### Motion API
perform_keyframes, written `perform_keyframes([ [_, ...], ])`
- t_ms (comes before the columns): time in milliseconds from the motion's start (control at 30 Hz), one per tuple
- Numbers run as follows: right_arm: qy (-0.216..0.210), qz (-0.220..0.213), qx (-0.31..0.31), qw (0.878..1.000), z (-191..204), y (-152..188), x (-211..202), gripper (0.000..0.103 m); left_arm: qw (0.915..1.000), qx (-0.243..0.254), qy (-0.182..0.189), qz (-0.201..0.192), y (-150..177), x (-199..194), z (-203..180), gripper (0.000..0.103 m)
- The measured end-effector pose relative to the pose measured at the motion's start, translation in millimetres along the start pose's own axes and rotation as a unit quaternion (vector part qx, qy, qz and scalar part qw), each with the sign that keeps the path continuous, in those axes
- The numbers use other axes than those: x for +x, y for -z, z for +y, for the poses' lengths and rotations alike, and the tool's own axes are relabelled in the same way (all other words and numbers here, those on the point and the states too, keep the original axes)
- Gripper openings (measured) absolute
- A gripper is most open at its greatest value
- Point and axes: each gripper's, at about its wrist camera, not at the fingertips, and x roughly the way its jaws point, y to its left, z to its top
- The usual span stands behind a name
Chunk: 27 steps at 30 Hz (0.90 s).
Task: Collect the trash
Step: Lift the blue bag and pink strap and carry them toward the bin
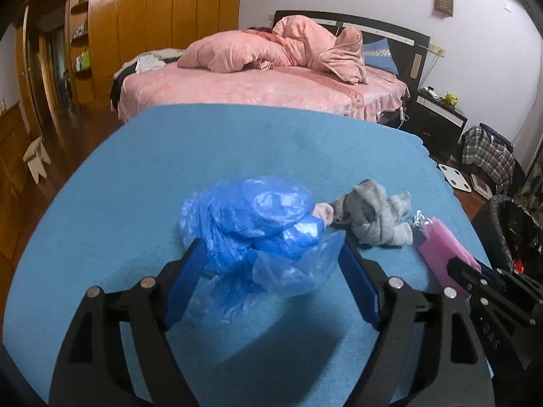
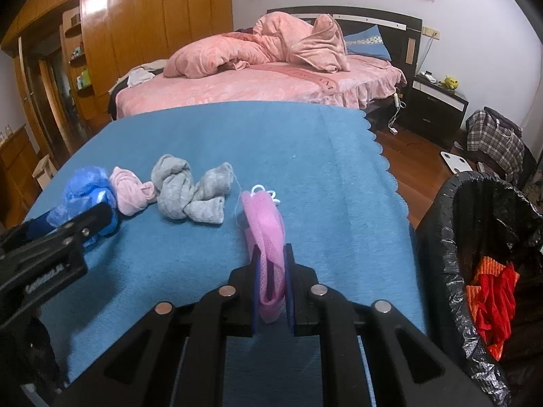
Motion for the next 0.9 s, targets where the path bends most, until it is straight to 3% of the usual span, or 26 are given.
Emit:
perform_keyframes([
  [100, 0.0, 0.0, -0.002, 1.0, 0.9, 0.5, 0.0, 0.012, 0.9999, -0.003, 0.002, 0.015, -0.2, 6.3, 1.7, 0.074],
  [233, 0.0, 0.0, -0.003, 1.0, 1.5, 0.9, 0.3, 0.012, 0.9992, -0.012, 0.014, 0.035, 0.9, 14.0, 5.0, 0.053],
  [533, -0.003, -0.006, 0.001, 1.0, 0.2, 0.8, -1.5, 0.012, 0.9996, -0.013, 0.021, -0.014, 4.5, -5.9, 2.9, 0.025],
  [667, -0.009, -0.015, 0.005, 1.0, -1.6, 0.4, -5.2, 0.012, 0.9993, -0.006, 0.021, -0.03, 8.2, -17.7, -1.4, 0.016],
  [900, -0.02, -0.03, 0.014, 0.999, -9.2, -1.4, -12.2, 0.012, 0.9984, 0.018, 0.034, -0.041, 16.7, -36.5, -17.4, 0.016],
])
